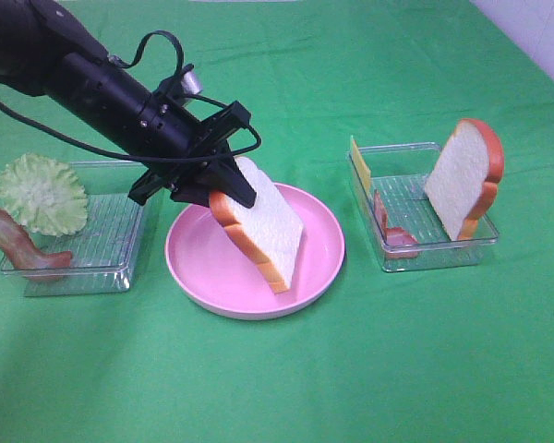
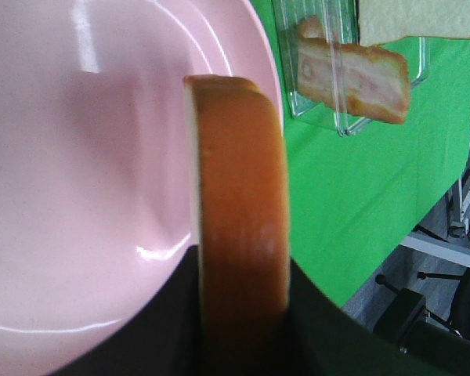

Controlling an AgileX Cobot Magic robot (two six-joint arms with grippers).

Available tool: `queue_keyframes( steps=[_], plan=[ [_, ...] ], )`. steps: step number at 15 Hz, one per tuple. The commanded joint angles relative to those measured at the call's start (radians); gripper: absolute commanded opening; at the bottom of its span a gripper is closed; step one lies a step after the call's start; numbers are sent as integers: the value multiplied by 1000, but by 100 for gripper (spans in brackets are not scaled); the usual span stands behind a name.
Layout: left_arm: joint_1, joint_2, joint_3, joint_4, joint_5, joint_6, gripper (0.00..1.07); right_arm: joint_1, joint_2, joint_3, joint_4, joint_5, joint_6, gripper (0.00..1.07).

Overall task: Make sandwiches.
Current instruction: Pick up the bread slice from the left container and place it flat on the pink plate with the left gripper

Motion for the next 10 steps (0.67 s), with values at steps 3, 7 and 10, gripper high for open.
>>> queue_keyframes(
  steps=[3, 7, 10],
  plan=[
    [-9, 46, 3, -71, -53, 20, 0, -1, -14, 2, 0, -8, -1, 77],
    [-14, 58, 3, -111, -48, 104, 0, -1, -14, 2, 0, -8, -1, 77],
    [-14, 58, 3, -90, -57, 104, 0, -1, -14, 2, 0, -8, -1, 77]
  ],
)
